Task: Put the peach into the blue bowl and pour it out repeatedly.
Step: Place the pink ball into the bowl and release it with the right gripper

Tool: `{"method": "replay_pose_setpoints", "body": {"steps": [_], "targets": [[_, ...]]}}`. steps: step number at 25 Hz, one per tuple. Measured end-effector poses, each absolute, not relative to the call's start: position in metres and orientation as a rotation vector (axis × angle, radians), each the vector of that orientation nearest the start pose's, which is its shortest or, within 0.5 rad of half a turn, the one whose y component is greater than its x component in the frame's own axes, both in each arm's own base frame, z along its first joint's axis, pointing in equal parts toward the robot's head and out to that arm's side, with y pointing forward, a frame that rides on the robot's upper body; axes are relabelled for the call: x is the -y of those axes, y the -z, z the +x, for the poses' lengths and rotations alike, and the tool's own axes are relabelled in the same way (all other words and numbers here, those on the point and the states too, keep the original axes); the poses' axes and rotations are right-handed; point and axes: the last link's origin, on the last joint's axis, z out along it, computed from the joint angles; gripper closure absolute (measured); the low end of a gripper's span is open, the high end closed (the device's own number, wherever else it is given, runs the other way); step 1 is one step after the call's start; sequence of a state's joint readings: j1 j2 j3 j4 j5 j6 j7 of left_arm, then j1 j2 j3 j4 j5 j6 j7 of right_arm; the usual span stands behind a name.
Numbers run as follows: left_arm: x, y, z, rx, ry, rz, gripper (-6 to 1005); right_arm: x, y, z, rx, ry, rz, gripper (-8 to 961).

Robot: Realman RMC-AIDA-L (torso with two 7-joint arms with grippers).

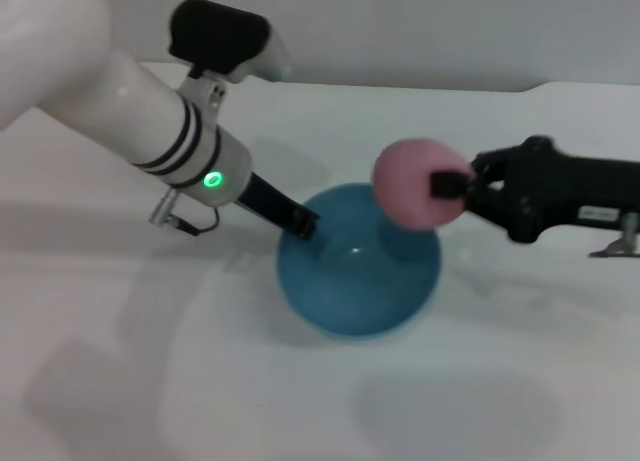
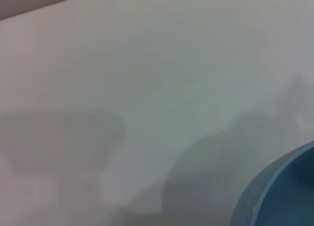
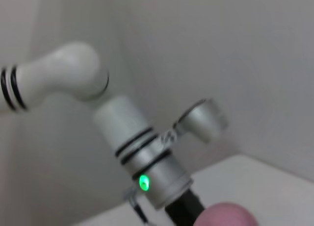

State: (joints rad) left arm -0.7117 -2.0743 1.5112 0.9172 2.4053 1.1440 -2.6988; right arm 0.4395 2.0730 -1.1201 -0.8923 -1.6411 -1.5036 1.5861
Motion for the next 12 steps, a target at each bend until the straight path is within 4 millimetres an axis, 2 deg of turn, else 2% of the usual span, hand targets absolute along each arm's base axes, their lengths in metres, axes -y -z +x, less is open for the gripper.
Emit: {"method": "replay_pose_setpoints", "body": {"steps": [7, 12], "targets": [[-0.38, 0.071, -0.189, 1.21, -0.259, -2.526, 1000, -0.336, 0.035, 0.205, -0.55, -0.596, -2.865, 833], [-0.381, 0.067, -0.191, 1.223, -0.253, -2.517, 999, -0.34, 0.04, 0.207, -0.601, -0.546, -2.848, 791]]}}
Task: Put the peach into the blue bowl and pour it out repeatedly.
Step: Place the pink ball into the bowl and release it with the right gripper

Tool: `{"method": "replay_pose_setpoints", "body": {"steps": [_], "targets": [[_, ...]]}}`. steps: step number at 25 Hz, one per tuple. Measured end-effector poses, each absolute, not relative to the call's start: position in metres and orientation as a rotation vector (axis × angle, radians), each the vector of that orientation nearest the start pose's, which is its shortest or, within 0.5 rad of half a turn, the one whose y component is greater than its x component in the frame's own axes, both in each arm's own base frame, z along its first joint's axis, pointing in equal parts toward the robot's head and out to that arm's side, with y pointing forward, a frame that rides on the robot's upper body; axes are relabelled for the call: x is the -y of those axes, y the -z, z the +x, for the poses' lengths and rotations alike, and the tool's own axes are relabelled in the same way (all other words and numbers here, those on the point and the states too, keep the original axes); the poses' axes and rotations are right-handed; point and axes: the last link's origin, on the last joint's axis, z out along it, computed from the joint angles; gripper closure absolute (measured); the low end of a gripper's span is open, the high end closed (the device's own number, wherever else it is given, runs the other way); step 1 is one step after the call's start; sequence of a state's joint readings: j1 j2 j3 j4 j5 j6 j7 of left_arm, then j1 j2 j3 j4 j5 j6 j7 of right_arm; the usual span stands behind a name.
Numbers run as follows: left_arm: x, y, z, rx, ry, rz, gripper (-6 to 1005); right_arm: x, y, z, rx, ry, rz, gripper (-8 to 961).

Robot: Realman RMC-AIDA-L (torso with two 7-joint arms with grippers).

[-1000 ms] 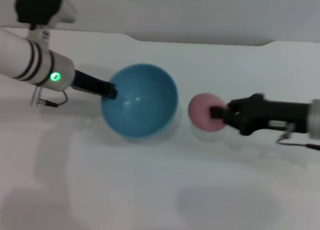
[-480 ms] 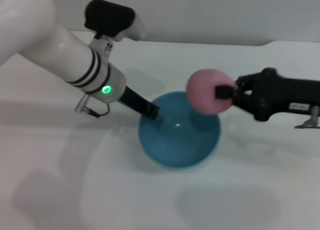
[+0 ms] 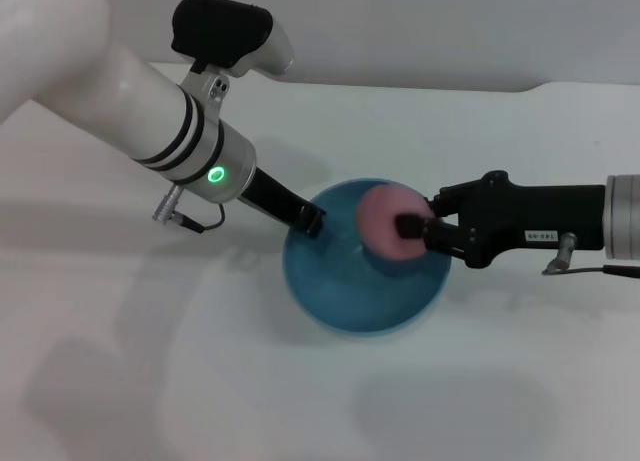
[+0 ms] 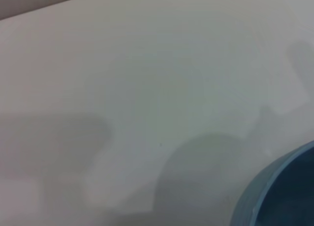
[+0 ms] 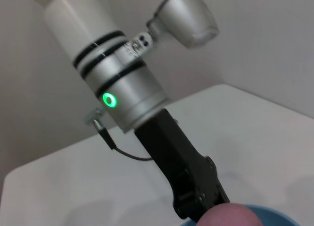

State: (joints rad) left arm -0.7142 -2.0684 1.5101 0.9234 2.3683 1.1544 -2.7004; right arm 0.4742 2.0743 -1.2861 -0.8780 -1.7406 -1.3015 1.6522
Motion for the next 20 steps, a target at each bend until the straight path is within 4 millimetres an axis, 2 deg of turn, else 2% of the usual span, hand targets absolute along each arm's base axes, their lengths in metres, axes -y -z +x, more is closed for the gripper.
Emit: {"method": "replay_pose_setpoints", "body": {"steps": [5, 11, 16, 20], "targets": [[-0.381, 0.067, -0.191, 1.222, -0.254, -2.518, 999, -0.34, 0.04, 0.207, -0.601, -0.534, -2.85, 750], [-0.381, 0.067, -0.19, 1.219, -0.254, -2.518, 1000, -0.341, 0.04, 0.207, -0.61, -0.533, -2.852, 528], [-0.381, 0.067, -0.191, 1.214, -0.252, -2.518, 1000, -0.342, 0.037, 0.208, -0.646, -0.541, -2.835, 443], [-0.385, 0.065, -0.197, 1.2, -0.209, -2.484, 1000, -0.345, 0.029, 0.216, -0.743, -0.573, -2.771, 443]]}}
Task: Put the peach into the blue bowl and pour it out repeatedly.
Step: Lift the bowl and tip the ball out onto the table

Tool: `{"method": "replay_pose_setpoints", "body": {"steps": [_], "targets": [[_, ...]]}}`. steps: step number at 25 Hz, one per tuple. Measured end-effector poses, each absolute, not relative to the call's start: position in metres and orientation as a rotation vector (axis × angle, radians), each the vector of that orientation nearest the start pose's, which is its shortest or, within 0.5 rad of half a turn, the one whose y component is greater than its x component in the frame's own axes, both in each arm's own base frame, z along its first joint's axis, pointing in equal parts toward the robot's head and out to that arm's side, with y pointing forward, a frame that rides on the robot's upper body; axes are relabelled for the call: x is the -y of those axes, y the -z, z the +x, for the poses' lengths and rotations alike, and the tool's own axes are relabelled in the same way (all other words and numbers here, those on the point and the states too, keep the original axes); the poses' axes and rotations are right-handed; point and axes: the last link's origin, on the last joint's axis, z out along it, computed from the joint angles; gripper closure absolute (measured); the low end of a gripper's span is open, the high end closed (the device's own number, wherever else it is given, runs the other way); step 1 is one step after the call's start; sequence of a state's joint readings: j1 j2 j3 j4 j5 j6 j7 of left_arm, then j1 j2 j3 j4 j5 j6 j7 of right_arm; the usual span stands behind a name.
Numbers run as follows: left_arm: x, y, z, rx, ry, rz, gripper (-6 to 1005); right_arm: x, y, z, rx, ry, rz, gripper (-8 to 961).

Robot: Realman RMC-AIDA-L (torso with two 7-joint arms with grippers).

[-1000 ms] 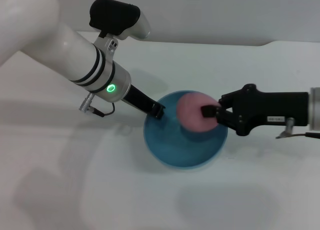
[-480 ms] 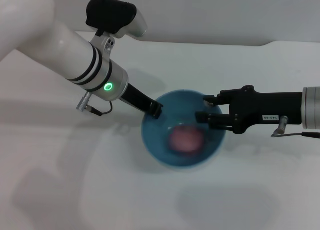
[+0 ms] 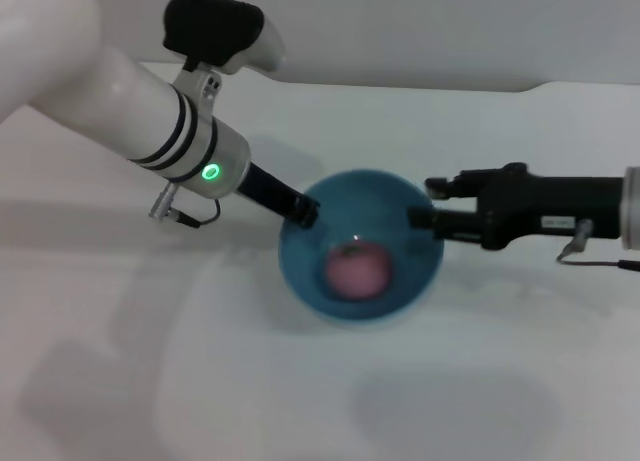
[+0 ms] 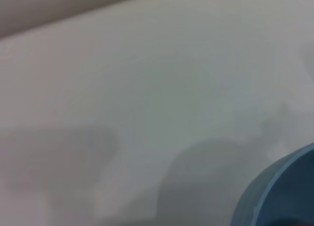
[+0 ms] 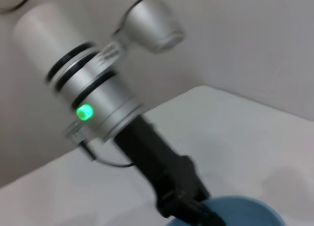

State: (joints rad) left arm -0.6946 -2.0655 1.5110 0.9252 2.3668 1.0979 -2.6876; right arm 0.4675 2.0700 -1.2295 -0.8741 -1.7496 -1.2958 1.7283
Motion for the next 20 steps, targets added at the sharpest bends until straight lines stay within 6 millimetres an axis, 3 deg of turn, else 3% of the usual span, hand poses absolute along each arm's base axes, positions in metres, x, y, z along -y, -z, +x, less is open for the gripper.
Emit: {"method": "replay_pose_setpoints", "body": {"steps": [4, 5, 7, 13, 17, 18, 20], "targets": [[-0.39, 0.062, -0.202, 1.193, -0.107, -2.429, 999, -0.347, 0.014, 0.233, -0.902, -0.638, -2.651, 443], [-0.391, 0.057, -0.203, 1.167, 0.046, -2.377, 999, -0.347, 0.01, 0.238, -0.936, -0.654, -2.619, 443], [-0.39, 0.054, -0.205, 1.142, 0.122, -2.342, 999, -0.345, -0.001, 0.251, -1.012, -0.696, -2.538, 443], [-0.379, 0.038, -0.212, 0.906, 0.344, -2.138, 999, -0.332, -0.026, 0.286, -1.163, -0.792, -2.352, 444], [-0.368, 0.048, -0.209, 0.721, 0.343, -2.115, 1000, -0.326, -0.033, 0.297, -1.205, -0.825, -2.292, 444], [-0.358, 0.061, -0.202, 0.525, 0.323, -2.116, 1000, -0.325, -0.034, 0.299, -1.209, -0.827, -2.286, 444], [-0.352, 0.067, -0.198, 0.422, 0.313, -2.107, 1000, -0.324, -0.034, 0.3, -1.211, -0.828, -2.281, 444]]}}
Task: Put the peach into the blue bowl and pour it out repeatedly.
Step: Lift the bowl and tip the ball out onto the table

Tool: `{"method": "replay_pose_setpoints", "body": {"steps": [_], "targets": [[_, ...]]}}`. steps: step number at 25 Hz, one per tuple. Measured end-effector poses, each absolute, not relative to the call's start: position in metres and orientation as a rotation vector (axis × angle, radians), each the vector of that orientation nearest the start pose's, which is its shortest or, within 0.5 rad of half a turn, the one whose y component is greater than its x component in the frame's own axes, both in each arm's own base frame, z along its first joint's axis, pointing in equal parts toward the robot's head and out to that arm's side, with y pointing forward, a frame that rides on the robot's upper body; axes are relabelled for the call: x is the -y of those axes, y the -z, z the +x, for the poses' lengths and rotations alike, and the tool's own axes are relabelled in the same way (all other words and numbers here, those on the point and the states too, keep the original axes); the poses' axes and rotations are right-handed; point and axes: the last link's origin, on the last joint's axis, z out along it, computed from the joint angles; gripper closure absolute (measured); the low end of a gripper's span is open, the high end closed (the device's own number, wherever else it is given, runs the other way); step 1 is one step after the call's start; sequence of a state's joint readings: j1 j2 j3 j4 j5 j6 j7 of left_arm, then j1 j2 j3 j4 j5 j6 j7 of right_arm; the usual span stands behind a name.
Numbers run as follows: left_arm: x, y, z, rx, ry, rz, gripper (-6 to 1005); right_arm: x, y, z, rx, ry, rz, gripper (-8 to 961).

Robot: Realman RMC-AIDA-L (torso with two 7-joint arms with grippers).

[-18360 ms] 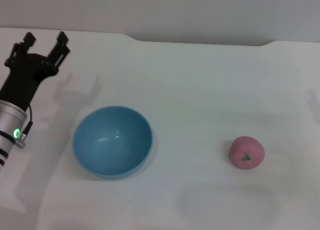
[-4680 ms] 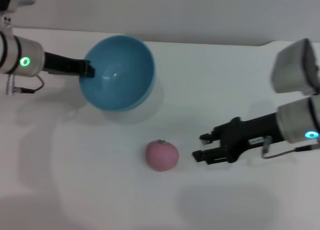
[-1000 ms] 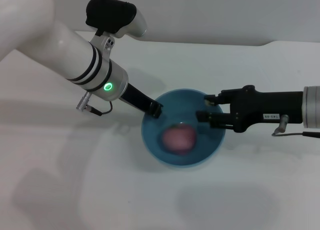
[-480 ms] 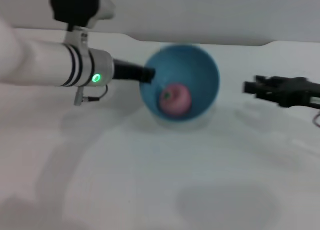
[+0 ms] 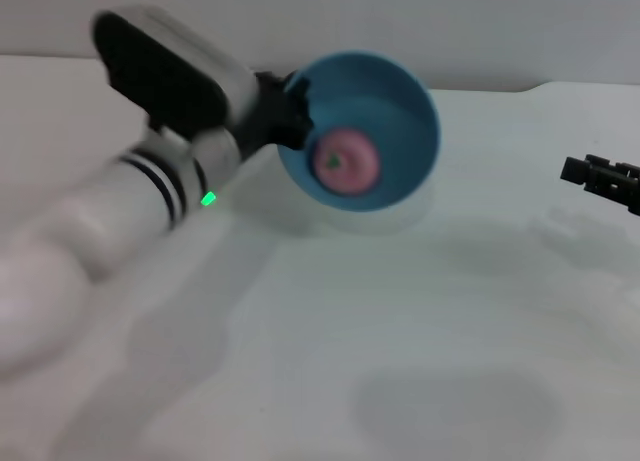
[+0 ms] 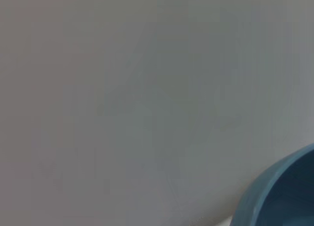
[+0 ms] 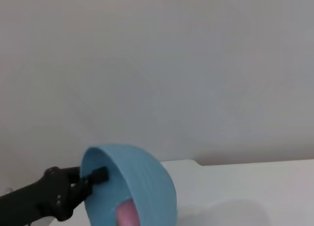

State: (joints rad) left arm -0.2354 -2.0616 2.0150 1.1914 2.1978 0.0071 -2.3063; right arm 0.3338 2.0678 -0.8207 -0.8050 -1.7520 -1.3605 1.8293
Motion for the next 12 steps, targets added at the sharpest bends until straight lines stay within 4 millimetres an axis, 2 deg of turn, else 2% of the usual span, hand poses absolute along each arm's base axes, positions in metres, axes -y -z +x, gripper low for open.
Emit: {"method": "replay_pose_setpoints", "body": {"steps": [5, 6, 7, 9, 12], "targets": [[-0.322, 0.09, -0.185, -0.019, 0.269, -1.967, 1000, -0.324, -0.033, 0.3, -1.21, -0.817, -2.289, 444], [-0.31, 0.099, -0.181, -0.2, 0.221, -1.909, 1000, -0.324, -0.033, 0.3, -1.21, -0.815, -2.29, 444], [-0.31, 0.099, -0.181, -0.2, 0.221, -1.909, 1000, -0.324, -0.033, 0.3, -1.209, -0.815, -2.29, 444], [-0.306, 0.104, -0.179, -0.327, 0.167, -1.868, 1000, -0.324, -0.033, 0.3, -1.209, -0.815, -2.291, 444], [-0.308, 0.111, -0.181, -0.42, 0.096, -1.862, 1000, -0.324, -0.033, 0.3, -1.209, -0.815, -2.291, 444]]}}
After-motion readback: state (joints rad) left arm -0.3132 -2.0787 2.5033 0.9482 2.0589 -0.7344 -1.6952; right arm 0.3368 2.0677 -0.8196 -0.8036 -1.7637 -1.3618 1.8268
